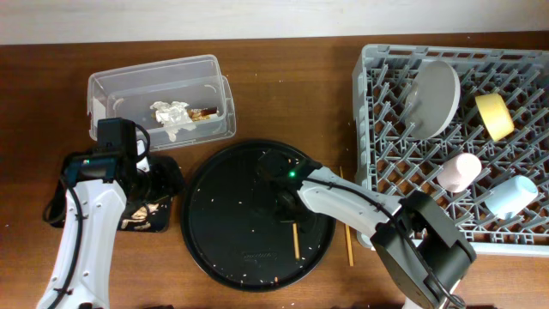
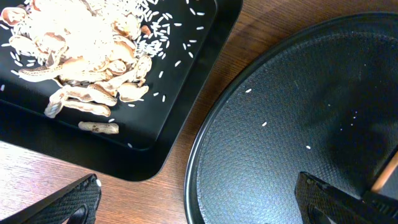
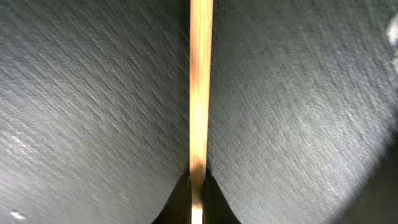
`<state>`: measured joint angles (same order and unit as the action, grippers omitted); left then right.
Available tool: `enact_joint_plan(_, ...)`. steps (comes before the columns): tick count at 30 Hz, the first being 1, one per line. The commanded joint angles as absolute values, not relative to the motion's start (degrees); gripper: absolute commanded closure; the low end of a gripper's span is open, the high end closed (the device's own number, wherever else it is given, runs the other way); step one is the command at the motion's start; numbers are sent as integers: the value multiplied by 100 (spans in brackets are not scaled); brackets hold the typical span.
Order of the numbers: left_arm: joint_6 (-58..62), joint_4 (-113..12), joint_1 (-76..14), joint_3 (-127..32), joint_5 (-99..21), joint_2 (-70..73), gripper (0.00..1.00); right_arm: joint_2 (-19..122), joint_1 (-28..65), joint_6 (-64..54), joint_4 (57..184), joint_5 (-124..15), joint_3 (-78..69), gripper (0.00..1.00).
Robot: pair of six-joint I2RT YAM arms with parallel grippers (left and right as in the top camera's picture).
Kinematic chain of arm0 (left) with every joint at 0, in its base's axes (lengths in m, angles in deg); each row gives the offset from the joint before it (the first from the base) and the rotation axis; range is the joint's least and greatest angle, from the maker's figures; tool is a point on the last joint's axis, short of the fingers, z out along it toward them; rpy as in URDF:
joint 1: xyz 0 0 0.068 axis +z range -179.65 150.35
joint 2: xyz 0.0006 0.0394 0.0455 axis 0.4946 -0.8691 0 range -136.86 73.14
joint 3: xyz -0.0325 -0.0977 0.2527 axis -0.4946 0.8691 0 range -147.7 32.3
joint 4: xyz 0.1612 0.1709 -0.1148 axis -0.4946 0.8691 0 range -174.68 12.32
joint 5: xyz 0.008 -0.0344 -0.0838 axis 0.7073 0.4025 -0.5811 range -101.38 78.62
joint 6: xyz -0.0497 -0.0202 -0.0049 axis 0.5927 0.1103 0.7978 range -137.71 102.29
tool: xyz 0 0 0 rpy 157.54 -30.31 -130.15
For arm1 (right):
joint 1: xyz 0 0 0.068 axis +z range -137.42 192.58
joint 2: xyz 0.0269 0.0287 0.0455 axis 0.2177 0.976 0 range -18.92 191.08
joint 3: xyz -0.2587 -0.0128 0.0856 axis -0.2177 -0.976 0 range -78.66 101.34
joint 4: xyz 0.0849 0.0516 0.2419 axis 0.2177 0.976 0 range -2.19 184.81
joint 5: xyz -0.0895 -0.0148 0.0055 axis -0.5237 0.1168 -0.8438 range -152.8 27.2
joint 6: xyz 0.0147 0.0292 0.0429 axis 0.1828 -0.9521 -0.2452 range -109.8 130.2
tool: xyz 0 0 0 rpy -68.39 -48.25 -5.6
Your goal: Sort waste into correct bins and load items into the dishwasher rack
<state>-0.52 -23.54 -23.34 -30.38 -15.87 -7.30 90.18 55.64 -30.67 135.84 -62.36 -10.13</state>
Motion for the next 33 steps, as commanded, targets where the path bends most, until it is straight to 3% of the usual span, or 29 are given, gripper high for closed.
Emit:
enact_joint_plan(1,-41,-2330,-2354,-3042,-1648,-634,1,8677,5291,-2636,14119,-6268,-447,96)
enact_joint_plan(8,-41,-2332,-2354,-3042,-1646,-634,1,7752,3304,-686,16062,-6459,1398,96)
enact_joint_plan(10,-41,-2332,-2354,-3042,-1648,-634,1,7761,2524,-328,16266,-6463,1472,96)
enact_joint_plan(14,-41,-2332,-2354,-3042,-1648,-634,1,7971,1825,37,16032,-6456,884,96)
enact_joint_plan(17,-41,-2330,-2354,-3042,-1648,-634,1,8126,1823,39,15496,-6218,301,95)
enact_joint_plan(20,-41,-2330,-2354,-3042,-1648,-634,1,8185,1823,57,15142,-6150,49,88)
enact_joint_plan(21,-41,-2328,-2354,-3042,-1648,-634,1,8183,1823,55,15094,-6150,51,84)
enact_joint_plan(23,-41,-2330,-2354,-3042,-1648,-634,1,8176,1823,55,15105,-6120,54,64)
enact_joint_plan(29,-41,-2330,-2354,-3042,-1648,-634,1,7689,1943,55,15697,-5626,681,62)
enact_joint_plan(33,-41,-2330,-2354,-3042,-1646,-634,1,7413,2854,-337,15899,-5755,639,62)
